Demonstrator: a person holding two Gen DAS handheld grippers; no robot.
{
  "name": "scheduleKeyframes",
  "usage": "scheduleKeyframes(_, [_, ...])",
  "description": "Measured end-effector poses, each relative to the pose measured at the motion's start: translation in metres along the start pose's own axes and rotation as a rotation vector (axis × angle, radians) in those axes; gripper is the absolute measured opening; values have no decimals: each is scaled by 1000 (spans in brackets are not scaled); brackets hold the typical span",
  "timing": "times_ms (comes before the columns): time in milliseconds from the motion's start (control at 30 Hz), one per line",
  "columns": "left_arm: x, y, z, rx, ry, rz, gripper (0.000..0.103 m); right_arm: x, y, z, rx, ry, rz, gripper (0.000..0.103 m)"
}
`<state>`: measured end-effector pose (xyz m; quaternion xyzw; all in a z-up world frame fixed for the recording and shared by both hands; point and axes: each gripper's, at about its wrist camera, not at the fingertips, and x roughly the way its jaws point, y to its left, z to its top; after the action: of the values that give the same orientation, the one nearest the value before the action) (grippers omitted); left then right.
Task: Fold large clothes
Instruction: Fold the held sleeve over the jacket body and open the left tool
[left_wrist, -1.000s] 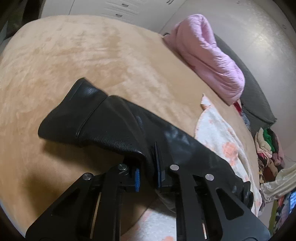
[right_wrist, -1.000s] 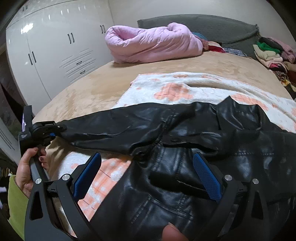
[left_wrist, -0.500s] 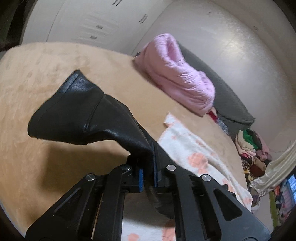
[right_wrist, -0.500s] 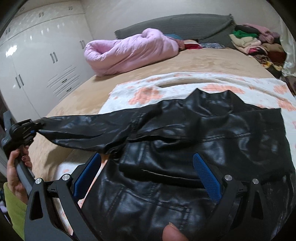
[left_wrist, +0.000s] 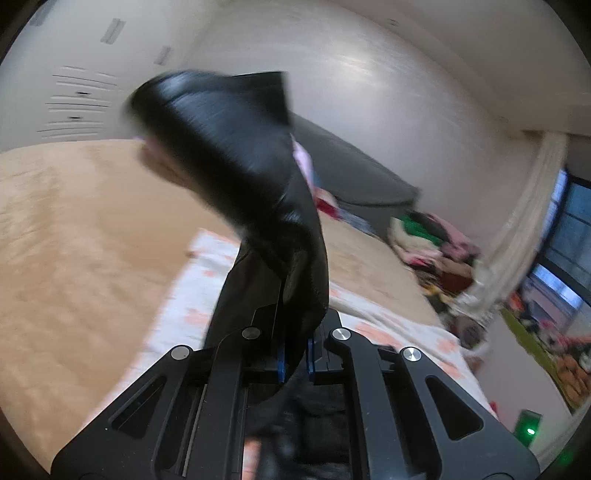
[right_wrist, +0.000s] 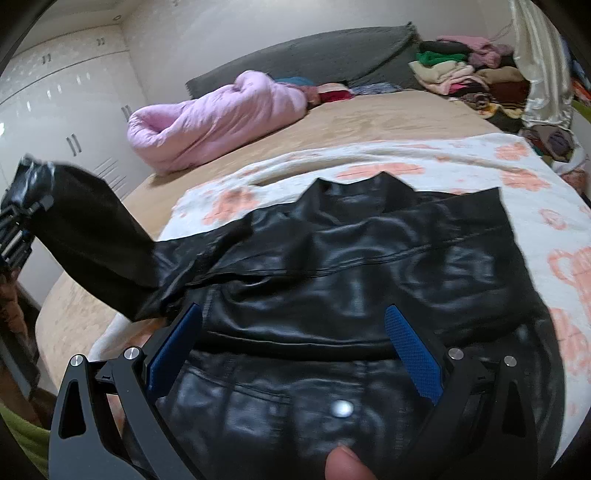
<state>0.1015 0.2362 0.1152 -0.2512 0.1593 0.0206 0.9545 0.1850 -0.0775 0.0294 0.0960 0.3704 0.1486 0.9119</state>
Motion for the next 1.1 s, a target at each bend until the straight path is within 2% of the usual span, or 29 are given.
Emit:
scheduleKeyframes(167, [13, -48, -23, 110, 53, -127, 2, -11, -34, 0, 75, -21, -40, 99])
scheduleKeyframes(300, [38, -82, -55, 208, 157, -224, 2, -18, -61, 0, 152, -35, -66, 99])
scheduleKeyframes(533, [78, -108, -119, 330, 325, -272, 2, -32, -105, -6, 229, -50, -122, 99])
scheduleKeyframes(733, [102, -115, -158, 452, 413, -228, 3, -41, -135, -12, 304, -56, -133, 99])
scheduleKeyframes(833, [109, -122, -180, 524, 451, -200, 4, -39, -145, -14, 347, -44, -89, 99])
scheduleKeyframes(967, [105, -133, -198, 590, 485, -164, 4, -26, -147, -18, 430, 17, 64, 96])
scheduleKeyframes(1000, [107, -134, -203, 616, 500, -152, 6, -20, -146, -19, 449, 40, 115, 87])
scheduleKeyframes(1100, [106, -134, -206, 635, 512, -141, 8, -1, -140, -21, 504, 116, 210, 73])
